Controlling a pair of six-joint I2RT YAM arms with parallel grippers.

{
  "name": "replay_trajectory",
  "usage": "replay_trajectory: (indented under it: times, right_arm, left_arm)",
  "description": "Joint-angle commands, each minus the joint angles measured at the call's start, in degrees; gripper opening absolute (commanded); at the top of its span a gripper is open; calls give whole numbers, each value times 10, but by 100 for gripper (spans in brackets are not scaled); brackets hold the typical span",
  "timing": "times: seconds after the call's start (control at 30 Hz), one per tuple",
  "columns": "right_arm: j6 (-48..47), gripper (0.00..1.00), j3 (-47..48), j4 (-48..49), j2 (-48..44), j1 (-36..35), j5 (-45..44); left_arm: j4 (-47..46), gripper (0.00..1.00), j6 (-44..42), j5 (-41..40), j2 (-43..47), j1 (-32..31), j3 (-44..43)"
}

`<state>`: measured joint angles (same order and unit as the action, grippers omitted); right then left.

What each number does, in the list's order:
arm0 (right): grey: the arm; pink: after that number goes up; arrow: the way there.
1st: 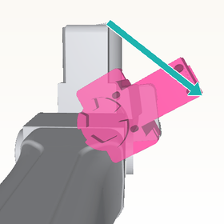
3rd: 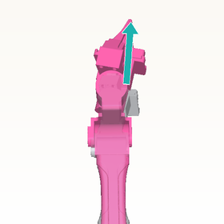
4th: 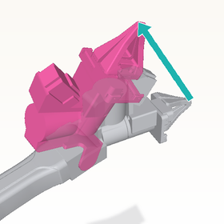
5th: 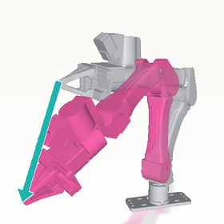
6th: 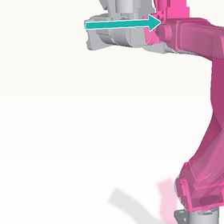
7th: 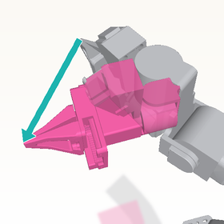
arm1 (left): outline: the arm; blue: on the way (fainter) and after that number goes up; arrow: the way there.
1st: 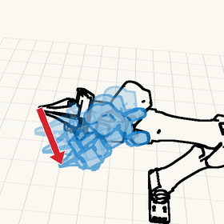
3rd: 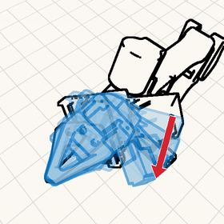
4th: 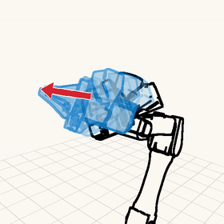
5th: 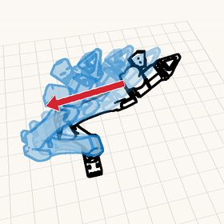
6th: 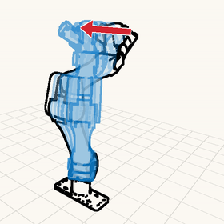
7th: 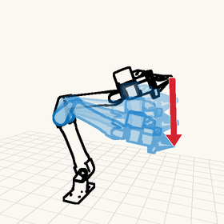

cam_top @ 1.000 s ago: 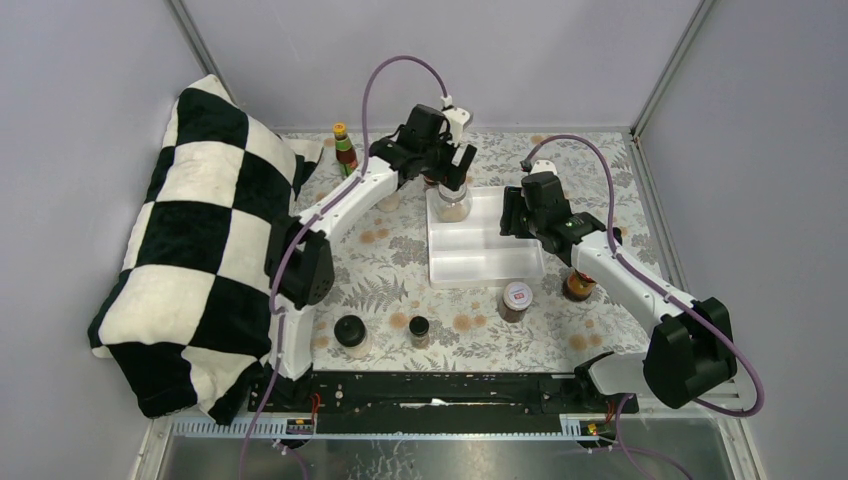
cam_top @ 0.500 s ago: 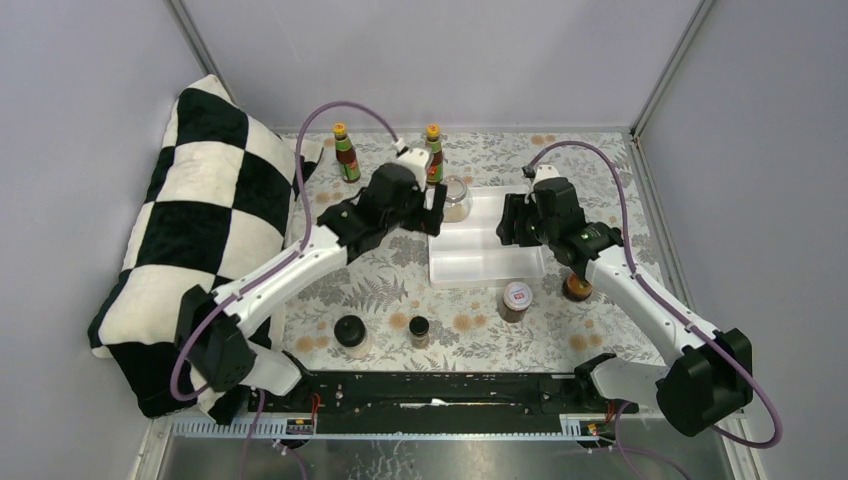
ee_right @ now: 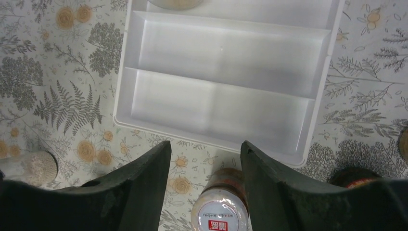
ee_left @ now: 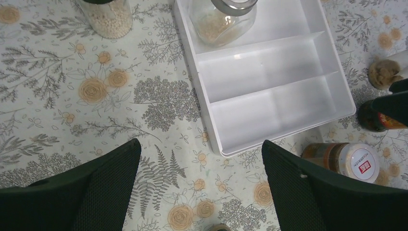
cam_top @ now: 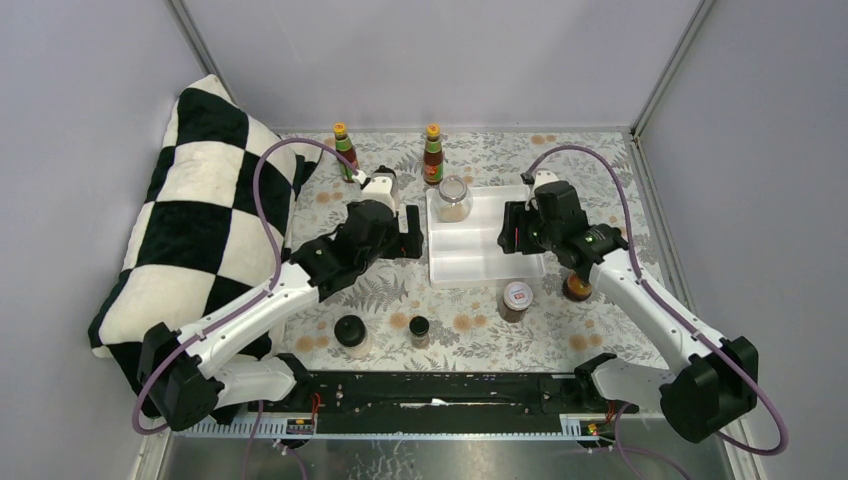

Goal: Organize the condiment bottles
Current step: Pick up the bottle from the center of the board.

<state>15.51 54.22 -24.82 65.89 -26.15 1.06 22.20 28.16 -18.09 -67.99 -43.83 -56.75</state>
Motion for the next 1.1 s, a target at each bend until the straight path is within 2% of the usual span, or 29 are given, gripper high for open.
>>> replay_trajectory:
  times: [0.0, 0.17, 0.23, 0.27, 0.53, 0.7, 0.9, 1.07]
  right_arm:
    - [-15, 63, 59, 14, 32, -5, -8]
    - [-35, 77, 131, 57, 109, -5, -26]
    - [-46, 99, 155, 93, 142, -5, -19]
    - [-53, 99, 170, 114, 160, -5, -13]
    - [-98, 100, 354, 240, 393, -4, 11]
    - [-128, 98, 438, 321, 494, -5, 38]
    - [-129, 90, 465, 392, 554, -5, 67]
    - [-114, 90, 465, 447, 576, -4, 72]
  left_arm:
    - [-31, 99, 35, 2, -12, 6, 25]
    - [-70, 99, 49, 27, 4, 16, 70]
    - [-83, 99, 54, 21, 21, 16, 92]
    - [-84, 99, 56, 13, 29, 15, 102]
    - [-113, 99, 62, 6, 82, 15, 144]
    - [-118, 99, 52, -1, 101, 15, 147]
    - [-133, 99, 36, 18, 82, 15, 147]
    - [-158, 99, 36, 45, 58, 15, 152]
